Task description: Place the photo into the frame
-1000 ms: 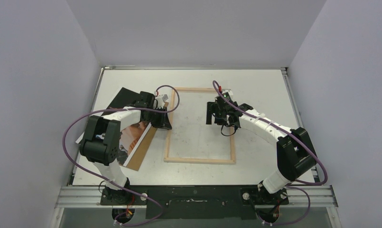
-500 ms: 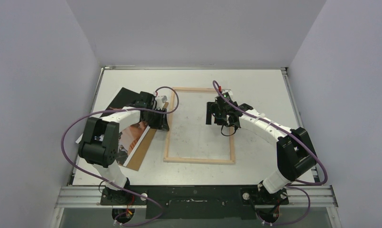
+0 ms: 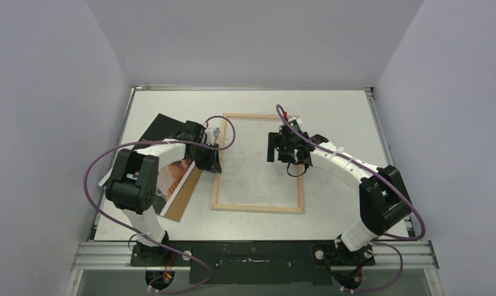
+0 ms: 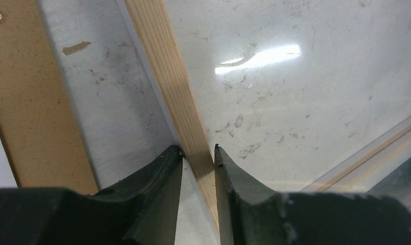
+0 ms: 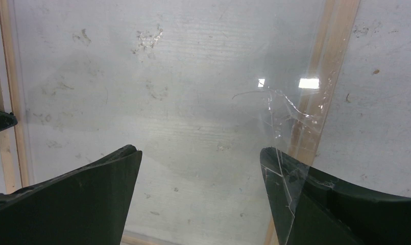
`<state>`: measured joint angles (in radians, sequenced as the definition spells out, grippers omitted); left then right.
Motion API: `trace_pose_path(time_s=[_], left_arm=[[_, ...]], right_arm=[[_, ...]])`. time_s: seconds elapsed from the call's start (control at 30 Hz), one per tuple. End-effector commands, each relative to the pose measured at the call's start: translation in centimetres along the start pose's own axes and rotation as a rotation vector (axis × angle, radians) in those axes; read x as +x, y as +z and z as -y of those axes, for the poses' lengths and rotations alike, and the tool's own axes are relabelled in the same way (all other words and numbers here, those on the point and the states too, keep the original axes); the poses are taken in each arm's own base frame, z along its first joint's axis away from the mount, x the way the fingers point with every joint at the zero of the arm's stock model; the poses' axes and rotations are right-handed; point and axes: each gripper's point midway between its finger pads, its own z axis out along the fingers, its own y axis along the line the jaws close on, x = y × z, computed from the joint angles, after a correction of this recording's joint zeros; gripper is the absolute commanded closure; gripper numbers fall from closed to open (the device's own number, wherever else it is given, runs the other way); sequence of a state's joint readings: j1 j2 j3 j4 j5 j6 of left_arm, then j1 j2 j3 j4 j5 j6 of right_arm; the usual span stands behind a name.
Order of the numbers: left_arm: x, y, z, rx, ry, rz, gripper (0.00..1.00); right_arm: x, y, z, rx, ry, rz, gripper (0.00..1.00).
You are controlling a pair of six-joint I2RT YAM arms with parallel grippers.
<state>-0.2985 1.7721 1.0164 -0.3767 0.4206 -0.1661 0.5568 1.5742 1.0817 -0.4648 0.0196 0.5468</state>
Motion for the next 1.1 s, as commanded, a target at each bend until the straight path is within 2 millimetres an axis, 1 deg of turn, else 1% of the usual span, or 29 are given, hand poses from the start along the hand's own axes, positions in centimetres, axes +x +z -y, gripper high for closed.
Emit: trace_pose_path(time_s=[0.0,0.2,0.4,0.6,0.73,1.07], left_arm=[[-1.0,0.4,-0.3,-0.012,0.033,0.020,0.75],[-0.8,0.5,-0.3,-0.010,0.009,0.021,0.84],[-0.9,0.4,0.0,0.007,0.000,0.025,0.88],[-0.8,0.5,0.1,0.011,-0.005,0.026,0.90],[-0.8,0.4,0.2,0.014,-0.005,0.027,0.91],[-0.8,0.3,0.3,0.019,-0.008,0.027,0.91]], right_arm=[[-2.0,-1.6,-0.8,-0.042,0.021,0.075,0.10],[-2.2,-2.0,-0.1,-0.010,0.006,0.071,0.10],[-2.4,-2.6,0.8,0.036,-0.015,0.074,0.10],[-2.6,-3.0,0.9,0.044,-0.023,0.081,0.10],[-2.6,-2.8,1.0,0.050,-0.022,0.078,0.10],[-2.3,-2.8,2.5,0.083,-0.030,0.064,0.10]])
